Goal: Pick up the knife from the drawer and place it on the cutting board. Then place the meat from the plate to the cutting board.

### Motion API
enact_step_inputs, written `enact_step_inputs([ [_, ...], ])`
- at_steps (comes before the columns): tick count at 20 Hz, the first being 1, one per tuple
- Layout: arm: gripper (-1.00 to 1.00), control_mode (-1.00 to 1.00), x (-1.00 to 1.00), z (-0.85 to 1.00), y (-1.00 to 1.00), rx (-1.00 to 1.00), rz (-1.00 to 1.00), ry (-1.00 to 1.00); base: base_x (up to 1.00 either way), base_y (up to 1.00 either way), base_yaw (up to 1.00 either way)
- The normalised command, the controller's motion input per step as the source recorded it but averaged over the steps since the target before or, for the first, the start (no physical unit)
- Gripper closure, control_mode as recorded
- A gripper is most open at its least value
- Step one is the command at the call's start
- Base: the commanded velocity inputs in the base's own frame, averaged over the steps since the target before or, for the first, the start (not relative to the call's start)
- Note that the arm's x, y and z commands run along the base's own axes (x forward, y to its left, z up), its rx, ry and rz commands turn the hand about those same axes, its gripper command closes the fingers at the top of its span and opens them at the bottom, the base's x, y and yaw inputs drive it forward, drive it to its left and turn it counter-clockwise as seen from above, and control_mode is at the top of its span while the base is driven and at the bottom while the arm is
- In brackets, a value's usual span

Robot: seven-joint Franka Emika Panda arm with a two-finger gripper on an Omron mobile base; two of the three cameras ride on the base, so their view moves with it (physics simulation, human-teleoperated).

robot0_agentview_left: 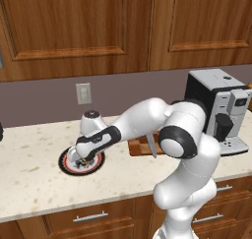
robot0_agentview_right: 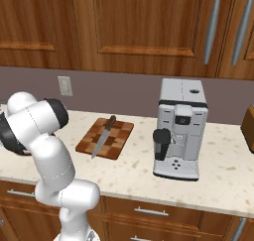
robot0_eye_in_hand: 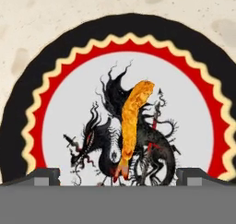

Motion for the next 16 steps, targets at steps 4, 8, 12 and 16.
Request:
enact_step_inputs([
  [4, -1.00, -1.00, 0.13, -0.12, 0.00, 0.00, 0.00, 0.00, 0.00, 0.00, 0.00],
  [8, -1.00, -1.00, 0.17, -0.07, 0.00, 0.00, 0.00, 0.00, 0.00, 0.00, 0.00],
  [12, -1.00, -1.00, 0.18, -0.10, 0.00, 0.00, 0.00, 0.00, 0.00, 0.00, 0.00],
  [16, -1.00, -1.00, 0.06, -0.09, 0.00, 0.00, 0.00, 0.00, 0.00, 0.00, 0.00],
])
